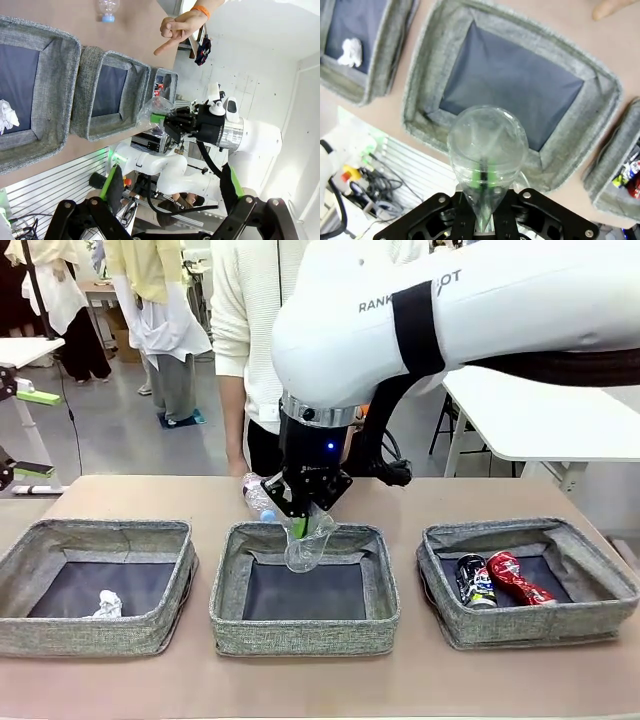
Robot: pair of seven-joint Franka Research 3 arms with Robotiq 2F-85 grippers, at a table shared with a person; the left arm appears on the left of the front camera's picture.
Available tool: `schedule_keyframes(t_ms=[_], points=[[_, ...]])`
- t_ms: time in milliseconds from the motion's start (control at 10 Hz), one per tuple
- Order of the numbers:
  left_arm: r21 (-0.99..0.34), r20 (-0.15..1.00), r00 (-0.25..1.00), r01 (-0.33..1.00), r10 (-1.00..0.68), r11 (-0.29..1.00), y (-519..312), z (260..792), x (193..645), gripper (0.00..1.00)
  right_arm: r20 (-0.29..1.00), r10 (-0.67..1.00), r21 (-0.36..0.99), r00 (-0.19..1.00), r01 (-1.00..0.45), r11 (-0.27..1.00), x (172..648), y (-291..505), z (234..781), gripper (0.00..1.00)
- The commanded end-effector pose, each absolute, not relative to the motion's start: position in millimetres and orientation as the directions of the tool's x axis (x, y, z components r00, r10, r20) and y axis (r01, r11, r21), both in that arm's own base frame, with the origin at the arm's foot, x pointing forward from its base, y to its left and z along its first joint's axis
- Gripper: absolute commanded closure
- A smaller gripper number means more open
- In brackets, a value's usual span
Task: Sort the waste into the appropriate baskets.
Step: Place the picked waste into the Fabric basket indicated by the person.
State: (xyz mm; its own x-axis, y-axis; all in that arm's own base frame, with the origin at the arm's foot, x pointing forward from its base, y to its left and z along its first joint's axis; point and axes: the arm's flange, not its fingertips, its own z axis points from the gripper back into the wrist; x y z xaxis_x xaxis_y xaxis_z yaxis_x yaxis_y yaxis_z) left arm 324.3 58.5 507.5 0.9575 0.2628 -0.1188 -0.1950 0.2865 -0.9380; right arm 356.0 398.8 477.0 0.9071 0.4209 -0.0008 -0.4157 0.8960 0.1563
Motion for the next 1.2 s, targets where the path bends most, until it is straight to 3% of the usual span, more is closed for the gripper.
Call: schedule_keyframes(t_ms=[0, 100, 200, 400, 500, 600, 800, 900, 1100], points=[[-0.941, -0.12, 0.956, -0.196, 0.268, 0.275, 56.9, 509.8, 323.1, 0.0, -0.003, 0.4, 0.185, 0.917, -0.392, 0.901, 351.2, 396.8, 473.6, 0.4], [-0.941, -0.12, 0.956, -0.196, 0.268, 0.275, 56.9, 509.8, 323.1, 0.0, 0.0, 0.395, 0.186, 0.919, -0.388, 0.903, 351.6, 396.5, 473.7, 0.29], [-0.941, -0.12, 0.956, -0.196, 0.268, 0.275, 56.9, 509.8, 323.1, 0.0, 0.003, 0.393, 0.187, 0.919, -0.387, 0.903, 351.6, 396.4, 473.8, 0.0], [-0.941, -0.12, 0.956, -0.196, 0.268, 0.275, 56.9, 509.8, 323.1, 0.0, 0.01, 0.386, 0.194, 0.923, -0.38, 0.904, 352.1, 395.4, 473.7, 0.0], [-0.941, -0.12, 0.956, -0.196, 0.268, 0.275, 56.9, 509.8, 323.1, 0.0, 0.008, 0.385, 0.212, 0.923, -0.378, 0.901, 353.2, 393.9, 474.1, 0.06], [-0.941, -0.12, 0.956, -0.196, 0.268, 0.275, 56.9, 509.8, 323.1, 0.0, 0.008, 0.386, 0.225, 0.923, -0.378, 0.898, 354.3, 392.3, 474.9, 0.0], [-0.941, -0.12, 0.956, -0.196, 0.268, 0.275, 56.9, 509.8, 323.1, 0.0, 0.008, 0.395, 0.279, 0.918, -0.382, 0.881, 356.6, 388.7, 477.4, 0.0], [-0.941, -0.12, 0.956, -0.196, 0.268, 0.275, 56.9, 509.8, 323.1, 0.0, 0.012, 0.404, 0.329, 0.915, -0.385, 0.862, 358.1, 385.4, 480.1, 0.0], [-0.941, -0.12, 0.956, -0.196, 0.268, 0.275, 56.9, 509.8, 323.1, 0.0, 0.057, 0.439, 0.614, 0.897, -0.378, 0.693, 364.5, 360.9, 493.5, 0.0]])
